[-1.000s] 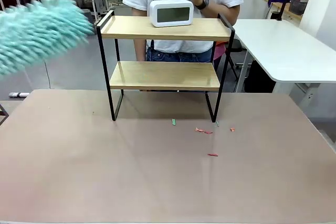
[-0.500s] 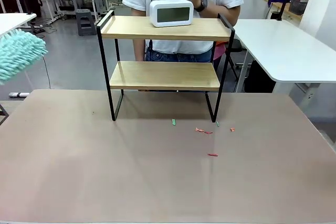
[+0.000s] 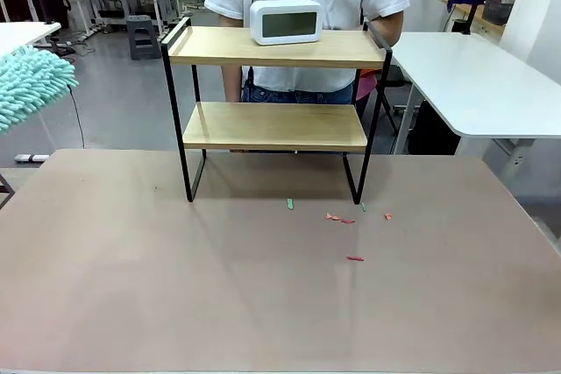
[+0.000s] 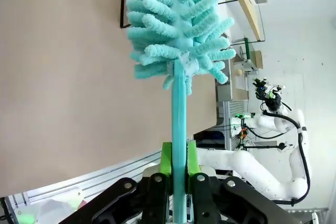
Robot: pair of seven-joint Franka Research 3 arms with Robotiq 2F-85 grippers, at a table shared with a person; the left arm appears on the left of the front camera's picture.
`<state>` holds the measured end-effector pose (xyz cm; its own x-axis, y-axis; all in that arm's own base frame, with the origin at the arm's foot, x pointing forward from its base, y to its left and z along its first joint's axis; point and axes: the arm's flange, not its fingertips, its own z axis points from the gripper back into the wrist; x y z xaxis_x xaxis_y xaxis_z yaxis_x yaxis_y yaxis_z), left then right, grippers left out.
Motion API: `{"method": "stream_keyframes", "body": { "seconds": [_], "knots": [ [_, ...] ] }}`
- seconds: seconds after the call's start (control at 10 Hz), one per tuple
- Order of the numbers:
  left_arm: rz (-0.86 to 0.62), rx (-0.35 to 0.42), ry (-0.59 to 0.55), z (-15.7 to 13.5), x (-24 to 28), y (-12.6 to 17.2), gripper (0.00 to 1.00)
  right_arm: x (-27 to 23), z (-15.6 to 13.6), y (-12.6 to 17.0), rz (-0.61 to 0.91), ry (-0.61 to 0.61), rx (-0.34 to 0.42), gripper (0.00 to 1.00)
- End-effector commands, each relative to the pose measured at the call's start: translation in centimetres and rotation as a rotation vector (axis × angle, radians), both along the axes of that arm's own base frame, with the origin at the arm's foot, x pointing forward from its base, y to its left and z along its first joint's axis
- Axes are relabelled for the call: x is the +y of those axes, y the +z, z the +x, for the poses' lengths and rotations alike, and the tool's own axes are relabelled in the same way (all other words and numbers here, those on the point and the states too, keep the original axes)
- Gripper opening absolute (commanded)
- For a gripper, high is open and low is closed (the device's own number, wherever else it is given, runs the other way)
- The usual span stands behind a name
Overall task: Clean the shelf.
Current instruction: Clean the remaining tier of the Shelf with the Duster once objects are removed, then hand the Duster back to the human.
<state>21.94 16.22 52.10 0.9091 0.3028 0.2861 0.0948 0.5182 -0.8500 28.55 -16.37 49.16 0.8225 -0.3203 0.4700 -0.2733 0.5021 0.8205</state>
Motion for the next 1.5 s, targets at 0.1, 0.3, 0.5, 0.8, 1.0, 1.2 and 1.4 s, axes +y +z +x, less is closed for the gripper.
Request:
{"method": "stream_keyframes", "body": {
  "seconds": [0.1, 0.3, 0.5, 0.8, 1.0, 1.2, 1.4],
  "knots": [
    [0.004, -0.014, -0.013, 0.0, 0.4, -0.2, 0.12, 0.0, 0.2, 0.0, 0.007, -0.001, -0.037, 1.00],
    [0.004, -0.014, -0.013, 0.0, 0.4, -0.2, 0.12, 0.0, 0.2, 0.0, 0.007, -0.001, -0.037, 1.00],
    [0.004, -0.014, -0.013, 0.0, 0.4, -0.2, 0.12, 0.0, 0.2, 0.0, 0.007, -0.001, -0.037, 1.00],
    [-0.083, -0.282, -0.281, 3.2, -4.5, 5.5, 0.12, 2.2, 1.0, 8.4, -0.106, 0.008, -0.211, 1.00],
    [-0.140, -0.494, -0.464, 2.4, -8.6, 10.4, 0.12, 9.4, 3.0, 15.2, -0.224, 0.100, -0.368, 1.00],
    [-0.213, -0.506, -0.748, 1.9, -13.2, 11.1, 0.12, 17.8, 4.1, 15.2, -0.275, 0.339, -0.388, 1.00],
    [-0.152, -0.287, -1.089, 3.7, -19.3, 9.5, 0.12, 22.8, 3.4, 12.4, -0.161, 0.541, -0.383, 1.00]
  ]
}}
